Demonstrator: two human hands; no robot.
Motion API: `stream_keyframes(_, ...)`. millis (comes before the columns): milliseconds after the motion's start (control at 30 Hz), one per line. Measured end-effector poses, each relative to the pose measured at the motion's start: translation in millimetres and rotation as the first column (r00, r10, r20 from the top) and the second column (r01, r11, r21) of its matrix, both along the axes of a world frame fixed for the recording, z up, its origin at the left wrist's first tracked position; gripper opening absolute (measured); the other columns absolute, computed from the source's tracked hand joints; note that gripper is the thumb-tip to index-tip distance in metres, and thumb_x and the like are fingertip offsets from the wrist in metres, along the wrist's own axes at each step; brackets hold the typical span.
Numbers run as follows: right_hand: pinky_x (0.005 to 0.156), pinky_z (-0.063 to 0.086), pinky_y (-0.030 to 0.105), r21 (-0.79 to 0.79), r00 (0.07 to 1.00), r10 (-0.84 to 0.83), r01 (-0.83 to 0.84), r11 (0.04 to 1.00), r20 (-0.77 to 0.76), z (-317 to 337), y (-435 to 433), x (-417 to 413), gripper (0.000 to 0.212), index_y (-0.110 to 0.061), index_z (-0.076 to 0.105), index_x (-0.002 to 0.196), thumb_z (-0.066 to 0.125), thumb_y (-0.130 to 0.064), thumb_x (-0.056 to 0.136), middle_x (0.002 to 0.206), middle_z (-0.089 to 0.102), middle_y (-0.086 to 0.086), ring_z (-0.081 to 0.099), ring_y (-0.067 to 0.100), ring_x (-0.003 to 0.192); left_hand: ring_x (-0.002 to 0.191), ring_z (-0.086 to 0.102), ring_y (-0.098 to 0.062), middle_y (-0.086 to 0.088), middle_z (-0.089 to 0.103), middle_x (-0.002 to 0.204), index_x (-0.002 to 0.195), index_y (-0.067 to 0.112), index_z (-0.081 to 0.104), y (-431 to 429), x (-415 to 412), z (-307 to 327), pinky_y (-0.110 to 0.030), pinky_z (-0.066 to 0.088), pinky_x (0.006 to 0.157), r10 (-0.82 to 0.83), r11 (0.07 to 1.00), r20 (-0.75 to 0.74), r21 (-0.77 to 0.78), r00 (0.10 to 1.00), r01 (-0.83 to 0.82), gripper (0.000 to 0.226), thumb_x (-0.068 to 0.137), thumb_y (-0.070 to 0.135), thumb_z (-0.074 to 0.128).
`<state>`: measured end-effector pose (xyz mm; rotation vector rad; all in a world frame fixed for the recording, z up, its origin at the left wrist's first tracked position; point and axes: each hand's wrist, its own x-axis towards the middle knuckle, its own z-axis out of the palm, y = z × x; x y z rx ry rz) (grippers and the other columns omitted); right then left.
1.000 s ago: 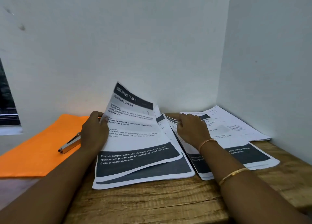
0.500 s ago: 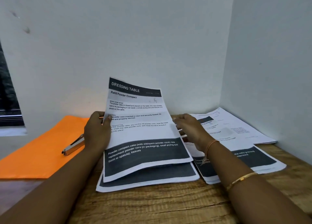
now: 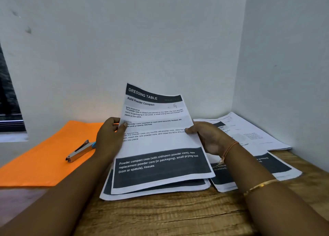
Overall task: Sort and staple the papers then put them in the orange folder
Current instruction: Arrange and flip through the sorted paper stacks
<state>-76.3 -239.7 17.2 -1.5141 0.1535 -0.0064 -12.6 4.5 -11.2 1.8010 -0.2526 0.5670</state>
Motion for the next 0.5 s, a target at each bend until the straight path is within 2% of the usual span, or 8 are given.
stream_keyframes(67,0.08,0.052,0.036,-0.051,1.0,-0.024,0.024,0.998,-0.012,0.8,-5.1,-0.5,0.032,-0.003,0.059,0.118,0.042,0.005,0.092,0.116,0.065,0.018,0.063,0.03,0.087,0.085,0.062,-0.019,-0.005,0.066,0.096,0.102,0.014,0.059,-1.6,-1.0,-0.5,-0.022,0.045,0.062,-0.046,0.999,-0.021,-0.01,0.999,0.046,0.011,0.093,0.021,0.057)
stream_keyframes(167,0.089,0.05,0.038,-0.224,0.99,-0.138,0.128,0.966,-0.03,2.6,-15.9,-0.4,0.025,-0.001,0.06,0.112,0.047,0.005,0.091,0.118,0.063,0.02,0.061,0.032,0.096,0.086,0.064,-0.029,-0.013,0.068,0.093,0.102,0.009,0.061,-1.7,-0.9,-2.0,-0.039,0.053,0.071,-0.118,0.992,-0.095,0.023,0.988,0.121,0.013,0.092,0.018,0.058)
stream_keyframes(200,0.09,0.047,0.034,-0.352,0.982,-0.19,0.175,0.92,-0.008,4.1,-20.8,0.6,0.019,-0.002,0.059,0.105,0.049,0.004,0.089,0.118,0.061,0.022,0.058,0.029,0.096,0.082,0.064,-0.028,-0.011,0.067,0.09,0.1,0.008,0.062,-2.3,-1.0,-2.4,-0.037,0.053,0.068,-0.152,0.987,-0.127,0.026,0.98,0.157,0.011,0.093,0.016,0.058)
stream_keyframes(267,0.072,0.043,0.024,-0.589,0.951,-0.306,0.268,0.762,0.037,6.6,-29.9,1.1,0.006,-0.002,0.053,0.087,0.049,0.003,0.088,0.11,0.057,0.023,0.051,0.025,0.085,0.077,0.06,-0.02,-0.001,0.066,0.083,0.09,0.013,0.064,-3.5,-1.5,-3.9,-0.028,0.049,0.063,-0.171,0.977,-0.156,0.101,0.973,0.188,0.008,0.093,0.012,0.056)
stream_keyframes(333,0.059,0.035,0.024,-0.696,0.92,-0.381,0.334,0.636,0.093,7.5,-39.1,-1.8,0.009,-0.003,0.048,0.08,0.045,-0.003,0.088,0.1,0.053,0.019,0.047,0.023,0.08,0.082,0.058,-0.019,0.0,0.066,0.085,0.09,0.015,0.066,-4.5,0.0,-5.6,-0.031,0.048,0.071,-0.143,0.957,-0.149,0.233,0.978,0.175,0.008,0.091,0.012,0.059)
stream_keyframes(367,0.061,0.035,0.024,-0.724,0.916,-0.391,0.332,0.604,0.094,7.3,-43.8,-4.9,0.009,-0.004,0.048,0.08,0.044,-0.009,0.087,0.099,0.052,0.016,0.047,0.025,0.084,0.085,0.058,-0.019,-0.001,0.065,0.089,0.096,0.013,0.067,-4.3,-0.3,-6.0,-0.031,0.046,0.075,-0.119,0.944,-0.146,0.291,0.982,0.157,0.009,0.09,0.013,0.061)
stream_keyframes(433,0.083,0.041,0.028,-0.77,0.895,-0.439,0.337,0.542,0.083,3.6,-54.3,-7.7,0.023,-0.008,0.05,0.087,0.041,-0.025,0.074,0.11,0.057,0.016,0.051,0.03,0.095,0.088,0.057,-0.017,-0.004,0.065,0.095,0.1,0.009,0.067,-3.0,1.7,-7.8,-0.028,0.042,0.077,-0.093,0.929,-0.154,0.344,0.984,0.141,0.013,0.087,0.011,0.064)
stream_keyframes(500,0.106,0.03,0.044,-0.83,0.855,-0.517,0.317,0.459,0.041,-0.1,-61.0,-11.8,0.036,-0.014,0.055,0.109,0.044,-0.026,0.077,0.128,0.053,0.014,0.048,0.034,0.116,0.089,0.058,-0.018,-0.006,0.065,0.095,0.097,0.009,0.066,-1.4,3.9,-9.7,-0.028,0.041,0.078,-0.087,0.929,-0.171,0.341,0.981,0.142,0.012,0.085,0.009,0.067)
